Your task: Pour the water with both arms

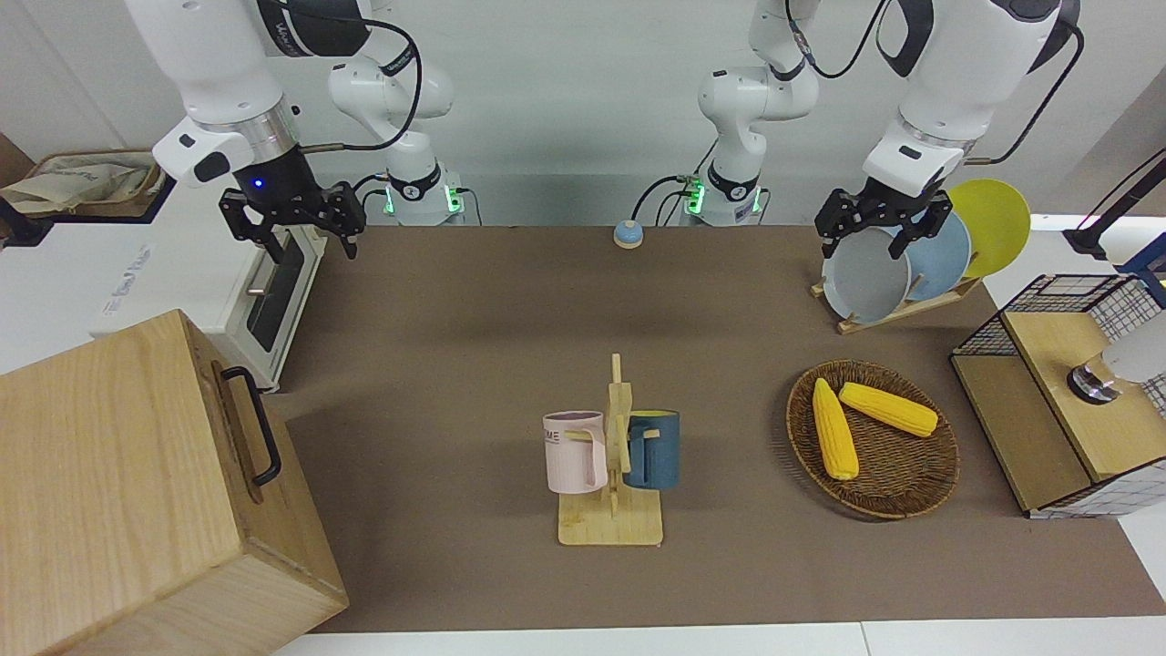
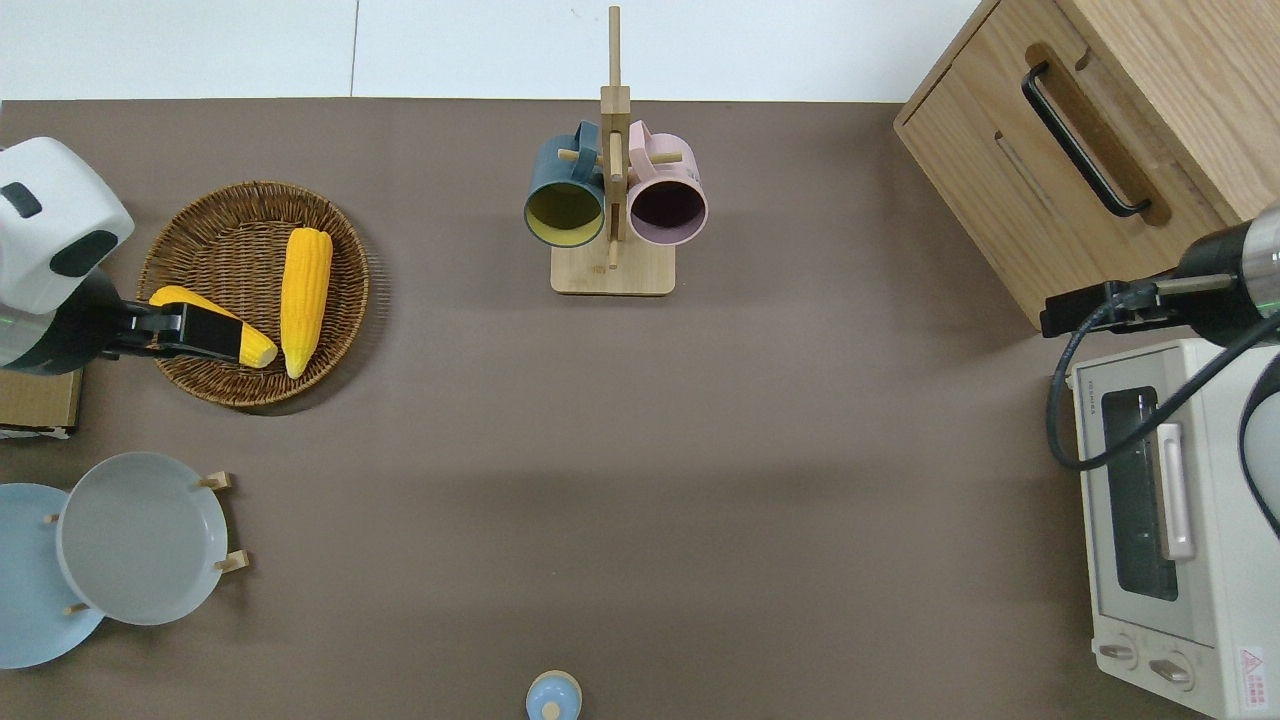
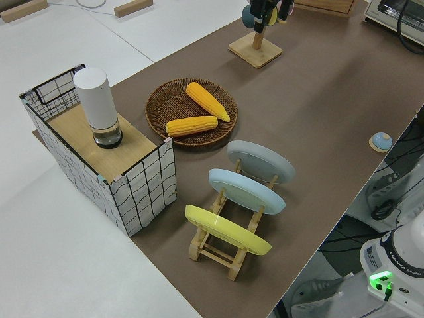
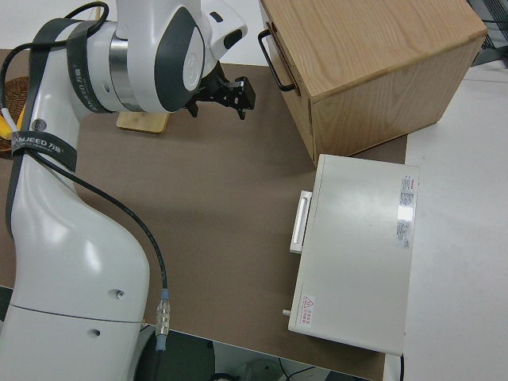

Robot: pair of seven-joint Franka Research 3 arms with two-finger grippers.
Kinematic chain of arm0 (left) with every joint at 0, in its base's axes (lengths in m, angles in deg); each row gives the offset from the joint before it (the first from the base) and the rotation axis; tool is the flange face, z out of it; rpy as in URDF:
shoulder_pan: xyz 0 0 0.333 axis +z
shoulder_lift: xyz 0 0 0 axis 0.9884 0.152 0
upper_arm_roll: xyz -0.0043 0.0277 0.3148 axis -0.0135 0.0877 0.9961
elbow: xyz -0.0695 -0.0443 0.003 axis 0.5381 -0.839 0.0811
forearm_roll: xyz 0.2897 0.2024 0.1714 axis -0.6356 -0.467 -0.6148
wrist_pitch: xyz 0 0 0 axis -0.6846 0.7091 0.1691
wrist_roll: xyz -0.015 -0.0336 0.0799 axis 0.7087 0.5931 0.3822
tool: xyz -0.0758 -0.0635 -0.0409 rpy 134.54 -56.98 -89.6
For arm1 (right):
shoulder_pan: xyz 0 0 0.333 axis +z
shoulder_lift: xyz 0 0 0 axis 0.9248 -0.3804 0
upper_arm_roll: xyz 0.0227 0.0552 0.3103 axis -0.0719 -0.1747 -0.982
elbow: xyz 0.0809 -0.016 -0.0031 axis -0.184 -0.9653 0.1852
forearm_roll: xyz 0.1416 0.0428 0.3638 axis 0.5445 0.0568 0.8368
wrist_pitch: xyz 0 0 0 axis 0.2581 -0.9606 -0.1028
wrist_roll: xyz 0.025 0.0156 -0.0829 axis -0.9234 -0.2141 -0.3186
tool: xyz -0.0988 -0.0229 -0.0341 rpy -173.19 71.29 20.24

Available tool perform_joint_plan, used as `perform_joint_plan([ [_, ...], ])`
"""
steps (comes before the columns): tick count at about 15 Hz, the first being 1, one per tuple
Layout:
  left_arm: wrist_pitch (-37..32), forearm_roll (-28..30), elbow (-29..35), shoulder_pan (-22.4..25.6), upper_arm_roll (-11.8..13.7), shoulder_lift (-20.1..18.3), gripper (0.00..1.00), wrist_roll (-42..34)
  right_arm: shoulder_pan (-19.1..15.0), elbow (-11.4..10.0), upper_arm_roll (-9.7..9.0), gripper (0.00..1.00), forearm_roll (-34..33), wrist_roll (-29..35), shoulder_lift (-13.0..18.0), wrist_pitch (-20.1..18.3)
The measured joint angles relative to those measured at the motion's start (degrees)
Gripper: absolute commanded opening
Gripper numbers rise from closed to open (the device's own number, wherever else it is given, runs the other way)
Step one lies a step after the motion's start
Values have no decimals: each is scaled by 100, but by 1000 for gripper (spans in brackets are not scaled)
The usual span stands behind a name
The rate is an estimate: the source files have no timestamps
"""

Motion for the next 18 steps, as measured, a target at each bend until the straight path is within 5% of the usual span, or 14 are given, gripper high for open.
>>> perform_joint_plan([
  [11, 0, 0, 1, 4, -9, 57, 998, 0, 63, -13, -123, 994, 5, -4, -7, 0],
  [18, 0, 0, 0, 89, 8, 57, 998, -67, 786, -96, -168, 994, 8, 135, -493, 335],
])
